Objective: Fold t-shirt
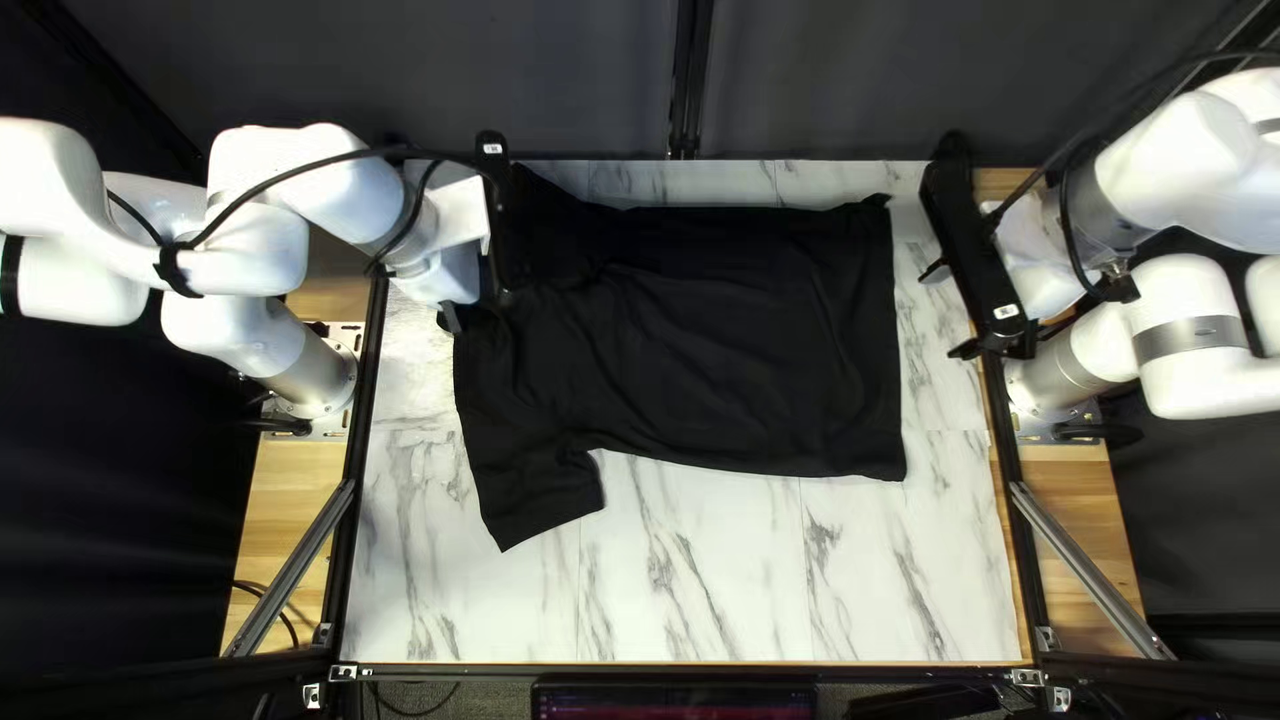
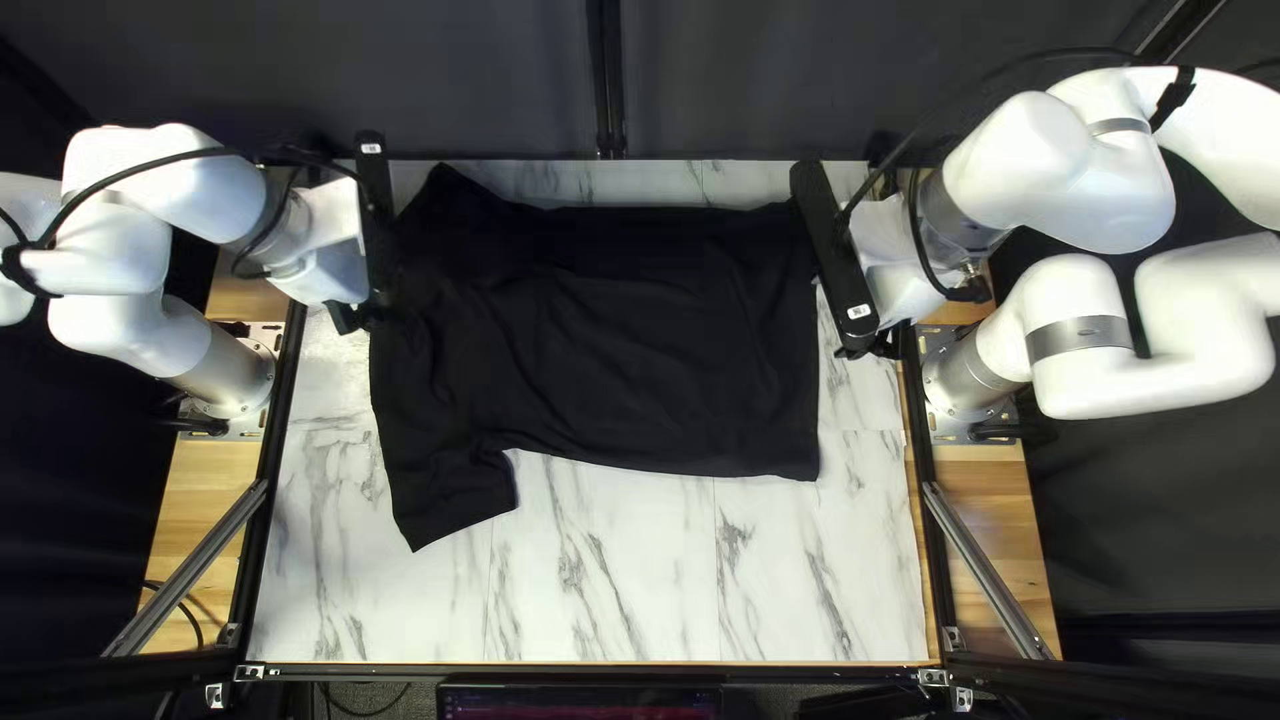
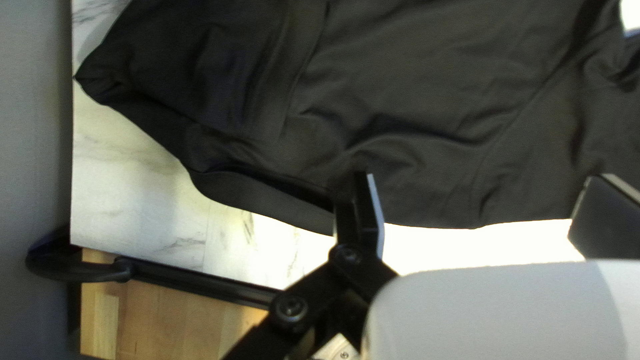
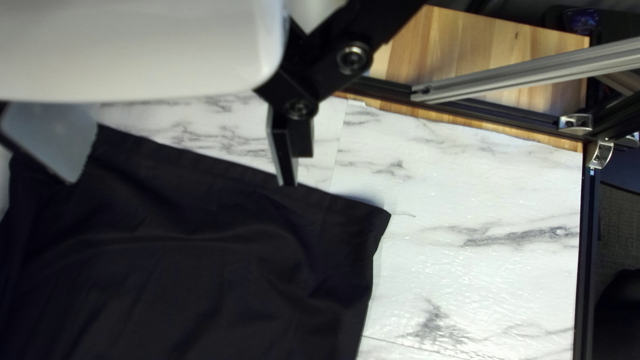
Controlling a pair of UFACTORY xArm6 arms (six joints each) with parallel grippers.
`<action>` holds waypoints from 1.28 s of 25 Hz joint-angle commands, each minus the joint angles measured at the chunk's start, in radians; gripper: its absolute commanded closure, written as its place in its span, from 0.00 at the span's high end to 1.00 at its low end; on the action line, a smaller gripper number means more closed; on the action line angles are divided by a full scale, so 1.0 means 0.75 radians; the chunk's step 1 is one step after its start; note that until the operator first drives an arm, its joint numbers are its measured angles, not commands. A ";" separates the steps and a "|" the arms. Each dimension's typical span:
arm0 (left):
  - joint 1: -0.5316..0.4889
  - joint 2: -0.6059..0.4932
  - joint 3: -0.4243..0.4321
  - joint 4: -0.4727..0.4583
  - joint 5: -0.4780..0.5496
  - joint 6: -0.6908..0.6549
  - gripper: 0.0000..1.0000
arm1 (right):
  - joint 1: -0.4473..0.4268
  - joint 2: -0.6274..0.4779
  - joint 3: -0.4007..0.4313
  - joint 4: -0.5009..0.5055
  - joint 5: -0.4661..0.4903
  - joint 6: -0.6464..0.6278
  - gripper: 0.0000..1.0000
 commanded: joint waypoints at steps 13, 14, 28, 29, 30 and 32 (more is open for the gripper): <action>-0.358 0.106 0.141 0.067 -0.215 -0.336 1.00 | 0.541 0.432 -0.007 -0.177 -0.363 0.421 1.00; -0.418 0.137 0.149 0.089 -0.242 -0.390 1.00 | 0.613 0.518 -0.029 -0.198 -0.407 0.484 1.00; -0.678 0.308 0.173 0.221 -0.331 -0.604 1.00 | 0.766 0.652 0.051 -0.228 -0.590 0.636 1.00; -0.685 0.310 0.172 0.216 -0.330 -0.617 1.00 | 0.764 0.649 0.060 -0.240 -0.593 0.633 1.00; -0.686 0.355 0.151 0.227 -0.343 -0.634 1.00 | 0.749 0.665 0.067 -0.233 -0.614 0.607 1.00; -0.683 0.443 0.123 0.249 -0.380 -0.660 1.00 | 0.726 0.701 0.087 -0.220 -0.647 0.579 1.00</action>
